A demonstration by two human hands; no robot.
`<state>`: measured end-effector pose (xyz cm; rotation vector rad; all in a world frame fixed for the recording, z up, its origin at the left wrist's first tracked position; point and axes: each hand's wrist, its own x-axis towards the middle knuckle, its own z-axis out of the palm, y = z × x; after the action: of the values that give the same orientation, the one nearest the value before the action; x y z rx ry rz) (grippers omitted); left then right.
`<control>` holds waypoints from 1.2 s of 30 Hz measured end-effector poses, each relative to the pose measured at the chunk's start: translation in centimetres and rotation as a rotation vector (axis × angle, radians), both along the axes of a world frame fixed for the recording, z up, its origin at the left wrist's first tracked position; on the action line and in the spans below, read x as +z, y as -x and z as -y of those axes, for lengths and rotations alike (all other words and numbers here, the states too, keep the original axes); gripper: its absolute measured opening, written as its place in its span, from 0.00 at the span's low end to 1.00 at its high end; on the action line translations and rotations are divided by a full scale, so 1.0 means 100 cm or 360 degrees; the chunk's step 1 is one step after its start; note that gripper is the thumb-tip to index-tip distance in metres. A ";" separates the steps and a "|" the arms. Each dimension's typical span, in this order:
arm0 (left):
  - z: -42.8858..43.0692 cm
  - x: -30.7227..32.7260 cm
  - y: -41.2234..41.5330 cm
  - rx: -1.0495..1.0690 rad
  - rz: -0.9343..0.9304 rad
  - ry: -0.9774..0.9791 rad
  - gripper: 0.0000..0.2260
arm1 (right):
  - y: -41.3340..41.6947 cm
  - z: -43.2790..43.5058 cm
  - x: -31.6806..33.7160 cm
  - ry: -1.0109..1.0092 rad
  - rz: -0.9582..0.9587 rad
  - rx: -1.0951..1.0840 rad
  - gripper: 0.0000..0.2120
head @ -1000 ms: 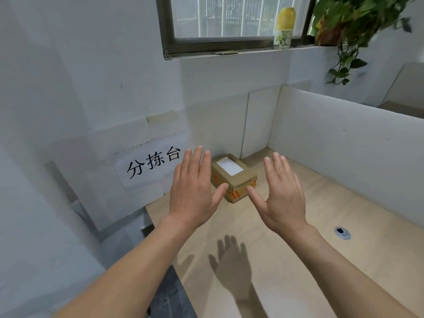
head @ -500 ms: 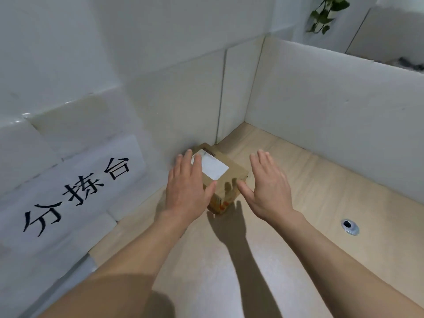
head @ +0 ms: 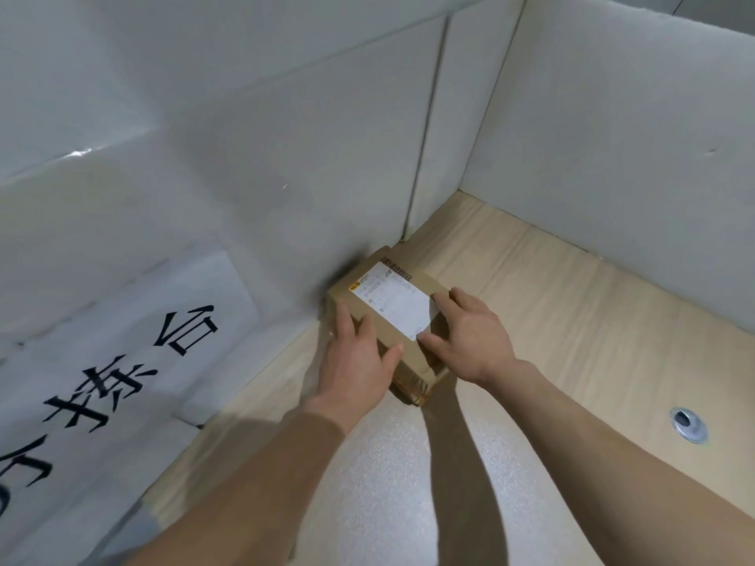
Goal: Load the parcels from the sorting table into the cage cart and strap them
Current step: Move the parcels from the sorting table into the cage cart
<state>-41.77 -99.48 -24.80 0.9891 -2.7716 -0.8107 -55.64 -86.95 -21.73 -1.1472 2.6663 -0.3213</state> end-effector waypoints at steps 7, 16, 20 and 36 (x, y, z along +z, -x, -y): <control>-0.041 -0.009 0.000 -0.0092 -0.0071 -0.0111 0.23 | -0.034 -0.060 0.002 0.0042 0.0304 -0.0384 0.36; -0.185 0.000 -0.053 -0.0298 -0.0012 -0.0407 0.28 | -0.109 -0.226 -0.008 0.0255 0.0439 -0.0674 0.33; -0.268 0.005 -0.101 -0.0298 -0.0048 -0.0471 0.30 | -0.148 -0.300 -0.007 0.0344 0.0513 -0.0674 0.28; -0.348 0.150 -0.238 0.0109 -0.0715 0.0193 0.26 | -0.259 -0.345 0.126 0.1210 0.0006 0.0062 0.22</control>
<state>-17.93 -64.72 -9.76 0.7638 -2.3595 -0.7372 -29.74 -52.41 -9.10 -1.3550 2.5588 -1.4065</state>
